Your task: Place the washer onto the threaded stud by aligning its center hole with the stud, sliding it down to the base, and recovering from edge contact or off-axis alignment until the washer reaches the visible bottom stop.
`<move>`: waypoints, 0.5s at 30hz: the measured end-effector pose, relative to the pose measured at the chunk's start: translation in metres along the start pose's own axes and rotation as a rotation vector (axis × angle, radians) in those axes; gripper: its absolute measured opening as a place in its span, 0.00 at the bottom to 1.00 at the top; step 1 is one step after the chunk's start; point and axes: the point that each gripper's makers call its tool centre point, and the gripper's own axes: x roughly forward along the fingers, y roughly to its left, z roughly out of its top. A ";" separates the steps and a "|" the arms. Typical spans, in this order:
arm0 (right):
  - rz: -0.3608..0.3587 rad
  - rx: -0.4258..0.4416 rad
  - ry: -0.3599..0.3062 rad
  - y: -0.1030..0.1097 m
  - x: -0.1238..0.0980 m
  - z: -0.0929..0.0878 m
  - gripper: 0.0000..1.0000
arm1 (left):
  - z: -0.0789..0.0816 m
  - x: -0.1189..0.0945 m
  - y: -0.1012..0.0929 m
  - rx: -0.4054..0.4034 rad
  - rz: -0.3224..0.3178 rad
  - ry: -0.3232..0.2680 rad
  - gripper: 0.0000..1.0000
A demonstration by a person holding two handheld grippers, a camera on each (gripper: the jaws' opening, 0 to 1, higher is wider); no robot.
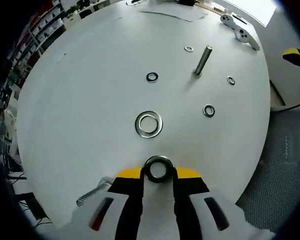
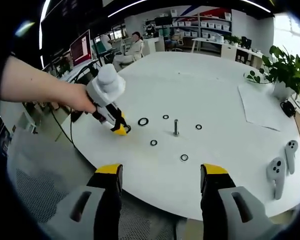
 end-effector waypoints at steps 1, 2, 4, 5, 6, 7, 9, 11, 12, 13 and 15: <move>0.000 0.000 0.000 0.000 0.000 0.000 0.65 | -0.002 -0.001 -0.002 0.010 -0.001 0.012 0.20; 0.001 0.001 0.000 0.000 0.000 0.000 0.65 | -0.004 -0.001 -0.003 0.013 -0.002 0.018 0.20; 0.000 0.000 0.001 0.000 0.000 0.000 0.65 | -0.004 0.000 -0.002 0.012 0.000 0.021 0.21; 0.000 0.000 0.002 0.000 0.000 -0.001 0.65 | -0.004 -0.001 -0.002 0.011 0.002 0.021 0.21; 0.001 0.001 0.003 0.001 0.000 -0.001 0.65 | -0.004 -0.001 -0.002 0.009 0.004 0.024 0.21; 0.001 0.002 0.004 0.000 0.000 -0.001 0.65 | -0.004 -0.001 -0.002 0.006 0.005 0.028 0.21; 0.002 0.005 0.004 0.000 0.000 -0.001 0.65 | -0.003 -0.001 -0.002 -0.008 0.005 0.041 0.22; 0.003 0.002 0.004 0.001 0.000 -0.001 0.65 | -0.003 -0.001 -0.004 -0.029 -0.007 0.040 0.25; 0.004 0.001 0.005 0.001 0.000 -0.001 0.65 | -0.003 -0.001 -0.004 -0.027 -0.005 0.042 0.25; 0.006 -0.001 0.006 0.001 0.001 -0.001 0.65 | -0.003 0.000 -0.005 -0.010 0.001 0.043 0.25; 0.007 -0.003 0.008 0.002 0.001 -0.002 0.65 | -0.003 0.000 -0.004 -0.021 0.004 0.041 0.25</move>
